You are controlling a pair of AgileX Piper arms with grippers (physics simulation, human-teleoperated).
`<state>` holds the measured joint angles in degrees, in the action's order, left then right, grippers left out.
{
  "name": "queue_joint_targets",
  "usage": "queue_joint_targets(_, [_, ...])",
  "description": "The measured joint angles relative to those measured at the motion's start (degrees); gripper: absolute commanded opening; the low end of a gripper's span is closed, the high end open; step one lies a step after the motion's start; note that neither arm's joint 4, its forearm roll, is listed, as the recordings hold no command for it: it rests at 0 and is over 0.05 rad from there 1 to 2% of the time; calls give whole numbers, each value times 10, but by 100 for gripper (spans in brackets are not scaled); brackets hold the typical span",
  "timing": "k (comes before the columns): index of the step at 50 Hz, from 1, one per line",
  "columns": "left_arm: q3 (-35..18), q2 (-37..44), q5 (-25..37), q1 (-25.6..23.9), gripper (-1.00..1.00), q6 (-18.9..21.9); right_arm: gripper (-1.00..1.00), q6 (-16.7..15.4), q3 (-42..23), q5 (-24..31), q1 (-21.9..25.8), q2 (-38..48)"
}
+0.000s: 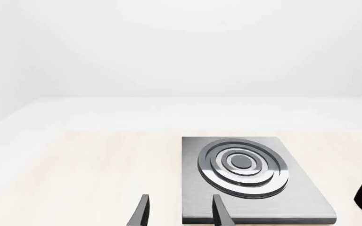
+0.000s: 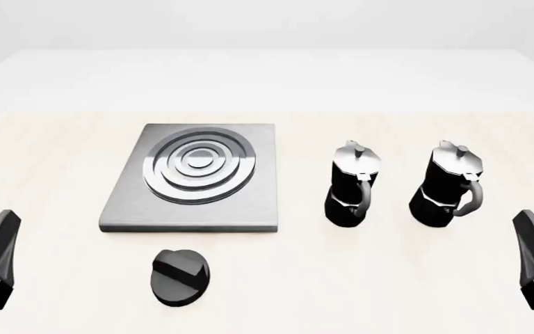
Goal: Turn off the stove.
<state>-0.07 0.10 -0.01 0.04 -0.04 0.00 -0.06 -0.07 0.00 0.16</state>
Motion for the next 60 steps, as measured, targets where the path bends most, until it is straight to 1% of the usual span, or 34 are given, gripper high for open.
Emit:
queue_joint_targets(21, [-4,3,3,1,100,1,100,-1,-2,1,3,4])
queue_joint_targets(25, [-18,45,-3,3,100,-3,100,4,-2,2,3,4])
queue_joint_targets(34, [-59,151,0,0,100,38,100,12,-1,4,3,5])
queue_joint_targets(39, [-84,183,26,-7,100,61,100,14,-1,6,4,4])
queue_joint_targets(45, [-117,213,74,-24,100,102,100,15,-1,9,6,3])
queue_joint_targets(51, [-139,253,102,-36,100,131,100,15,0,9,7,3])
queue_joint_targets(56, [-154,292,121,-43,100,137,100,14,0,6,7,7])
queue_joint_targets(60, [-155,327,125,-55,100,133,100,12,0,4,8,10])
